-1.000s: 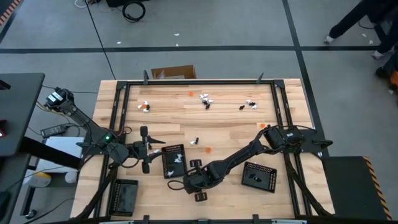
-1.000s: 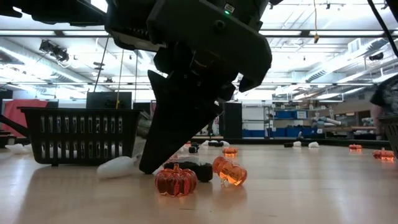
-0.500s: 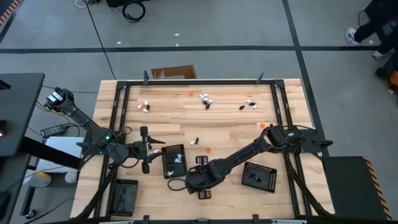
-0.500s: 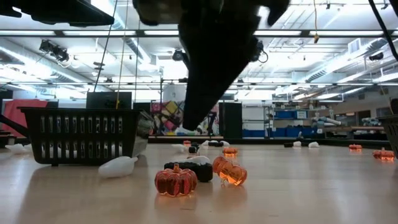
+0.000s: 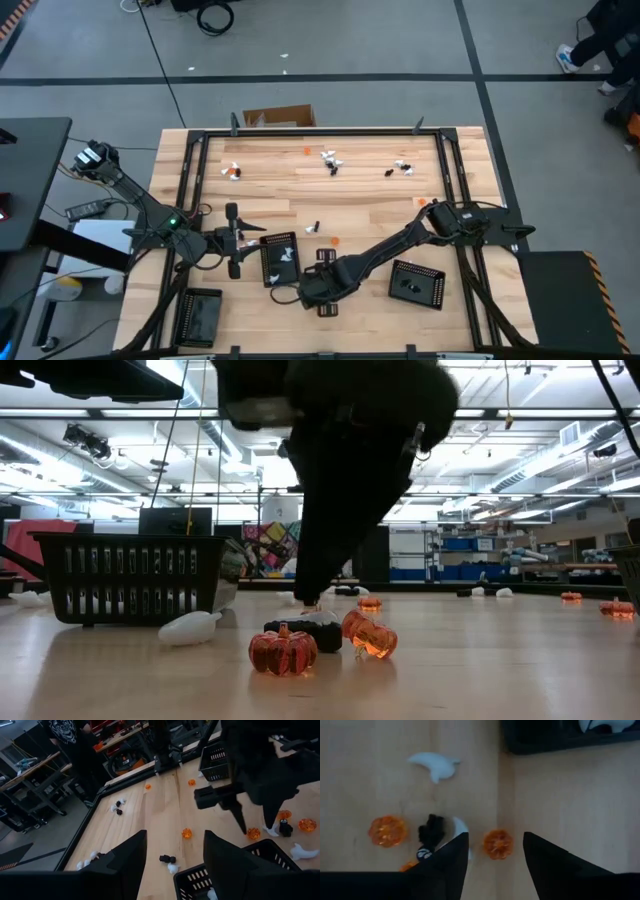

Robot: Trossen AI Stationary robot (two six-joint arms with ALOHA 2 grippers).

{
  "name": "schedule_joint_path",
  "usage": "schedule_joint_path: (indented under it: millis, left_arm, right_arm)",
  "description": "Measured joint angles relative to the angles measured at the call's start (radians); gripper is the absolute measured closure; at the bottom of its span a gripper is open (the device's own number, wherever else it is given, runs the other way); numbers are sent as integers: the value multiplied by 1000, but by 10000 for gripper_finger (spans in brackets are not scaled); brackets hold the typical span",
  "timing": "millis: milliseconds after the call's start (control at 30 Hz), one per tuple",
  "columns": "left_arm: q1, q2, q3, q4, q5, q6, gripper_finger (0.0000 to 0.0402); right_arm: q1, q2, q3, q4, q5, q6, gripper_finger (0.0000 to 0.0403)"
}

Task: Sort Halloween decoration
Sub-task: Adjust the left black basket

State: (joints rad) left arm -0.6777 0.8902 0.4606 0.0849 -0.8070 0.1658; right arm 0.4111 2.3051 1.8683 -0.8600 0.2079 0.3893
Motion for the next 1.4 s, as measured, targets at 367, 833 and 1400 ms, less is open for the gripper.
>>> schedule_joint_path:
  millis: [367, 833, 1400]
  left_arm:
    - [-121, -39, 50, -186, 115, -102, 200]
    - [-268, -47, 216, -455, 238, -430, 200]
    - [-327, 137, 217, -519, 851, -1213, 217]
  right_arm:
    - [-26, 0, -67, 34, -34, 12, 201]
    - [-24, -3, -78, 26, -11, -22, 201]
    - [-26, -187, -92, -168, 253, -50, 201]
